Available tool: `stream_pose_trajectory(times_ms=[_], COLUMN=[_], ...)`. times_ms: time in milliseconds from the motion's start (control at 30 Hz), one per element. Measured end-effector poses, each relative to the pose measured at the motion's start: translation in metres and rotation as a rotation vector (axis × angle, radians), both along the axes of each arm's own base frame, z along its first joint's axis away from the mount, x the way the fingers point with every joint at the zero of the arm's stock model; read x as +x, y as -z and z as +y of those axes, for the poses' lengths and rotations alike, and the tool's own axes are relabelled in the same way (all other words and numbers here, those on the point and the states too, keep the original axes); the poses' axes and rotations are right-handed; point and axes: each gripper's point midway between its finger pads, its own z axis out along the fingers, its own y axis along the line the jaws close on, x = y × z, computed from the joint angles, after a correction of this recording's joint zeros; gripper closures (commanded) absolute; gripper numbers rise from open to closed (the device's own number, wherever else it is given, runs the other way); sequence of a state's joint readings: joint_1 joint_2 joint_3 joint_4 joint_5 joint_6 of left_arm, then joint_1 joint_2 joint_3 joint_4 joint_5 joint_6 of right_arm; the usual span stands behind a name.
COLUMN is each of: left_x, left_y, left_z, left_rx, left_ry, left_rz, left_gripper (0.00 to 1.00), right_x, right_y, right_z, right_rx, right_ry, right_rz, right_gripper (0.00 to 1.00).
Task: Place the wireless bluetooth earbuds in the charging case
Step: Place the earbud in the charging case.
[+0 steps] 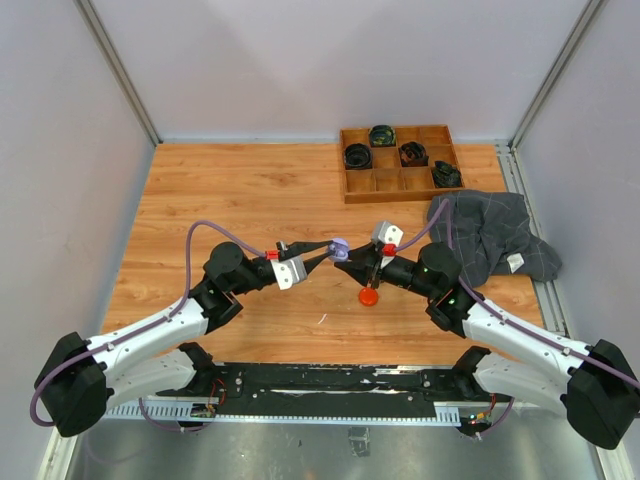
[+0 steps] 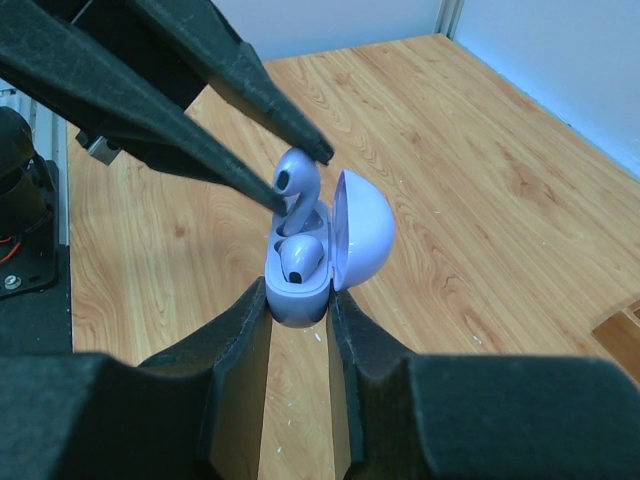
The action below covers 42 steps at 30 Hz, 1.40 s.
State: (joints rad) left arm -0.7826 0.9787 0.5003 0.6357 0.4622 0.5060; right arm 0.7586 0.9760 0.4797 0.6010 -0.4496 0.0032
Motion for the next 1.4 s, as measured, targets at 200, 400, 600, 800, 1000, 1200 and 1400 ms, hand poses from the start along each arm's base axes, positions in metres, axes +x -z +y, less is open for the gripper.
stream_pose_trajectory(times_ms=[200,400,600,800,1000,1200,1400], left_x=[-0.006,-0.007,-0.010,-0.014,-0.014,-0.010,-0.006], left_y=[0.001,0.002,0.009,0.016,0.014,0.001,0.000], left_z=[-0.004,-0.004,-0.003,-0.002,0.001,0.010,0.011], left_rx=[0.006,0.007,0.010,0.018,0.001,-0.073,-0.122], left_ry=[0.032,0.032,0.031,0.037,0.021,-0.035,-0.066], left_rz=[-0.006,-0.010,-0.005,0.008,0.046,0.112,0.219], left_gripper=[0.77,0.75,0.66,0.56,0.45,0.41,0.40], right_x=[0.000,0.000,0.000,0.001,0.002,0.002,0.003], right_y=[0.000,0.000,0.000,-0.001,-0.004,-0.005,-0.005], right_z=[0.000,0.000,0.000,0.000,0.000,0.000,0.001], right_rx=[0.000,-0.001,0.001,0.002,0.010,0.013,0.014], right_ry=[-0.001,-0.003,0.000,0.001,0.005,0.007,0.007], right_rz=[-0.001,0.000,-0.002,-0.007,-0.015,-0.019,-0.020], right_gripper=[0.99,0.99,0.99,0.99,0.99,0.99,0.99])
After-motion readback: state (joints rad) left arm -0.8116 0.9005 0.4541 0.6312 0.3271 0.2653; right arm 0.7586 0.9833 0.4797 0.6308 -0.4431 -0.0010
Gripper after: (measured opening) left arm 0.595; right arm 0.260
